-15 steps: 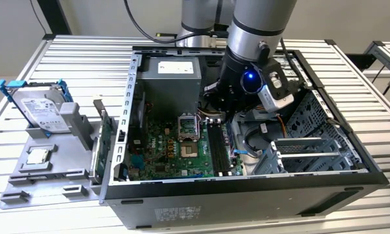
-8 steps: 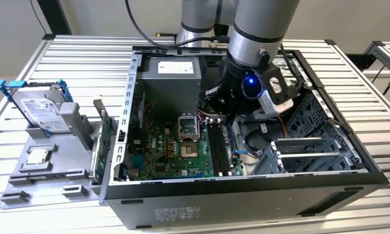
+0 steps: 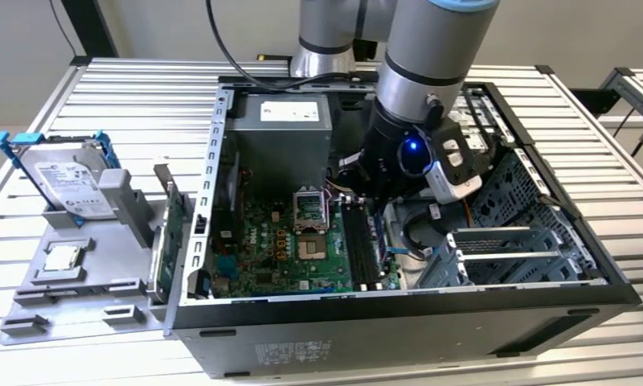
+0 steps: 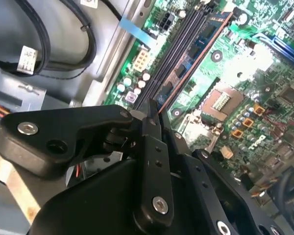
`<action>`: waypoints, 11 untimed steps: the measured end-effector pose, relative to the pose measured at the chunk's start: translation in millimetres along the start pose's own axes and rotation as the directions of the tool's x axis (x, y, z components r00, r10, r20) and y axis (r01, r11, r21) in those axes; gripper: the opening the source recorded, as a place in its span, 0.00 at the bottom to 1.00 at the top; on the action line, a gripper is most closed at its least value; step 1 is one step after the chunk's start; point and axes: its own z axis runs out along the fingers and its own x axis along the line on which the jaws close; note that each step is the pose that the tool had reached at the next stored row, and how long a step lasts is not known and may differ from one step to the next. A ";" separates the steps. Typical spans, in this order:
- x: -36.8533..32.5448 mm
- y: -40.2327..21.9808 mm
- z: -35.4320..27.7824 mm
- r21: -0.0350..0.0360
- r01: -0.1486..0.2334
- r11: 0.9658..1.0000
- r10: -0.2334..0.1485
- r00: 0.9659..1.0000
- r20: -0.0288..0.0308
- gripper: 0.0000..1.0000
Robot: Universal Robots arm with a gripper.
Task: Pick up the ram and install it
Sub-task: 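Insert the ram into the slot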
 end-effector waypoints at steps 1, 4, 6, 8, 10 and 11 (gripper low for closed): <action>-0.1 -0.6 1.9 0.000 0.000 1.000 0.000 1.000 0.000 0.00; -0.5 -1.3 7.3 0.000 0.000 1.000 0.000 1.000 0.000 0.00; -0.6 -1.3 11.0 0.000 0.000 1.000 0.000 1.000 0.000 0.00; -0.7 -1.3 14.7 0.000 0.000 1.000 0.000 1.000 0.001 0.00; -0.6 -1.3 18.0 0.000 0.002 1.000 -0.002 1.000 0.003 0.00; -0.5 -1.3 19.6 0.000 0.002 1.000 -0.002 1.000 0.005 0.00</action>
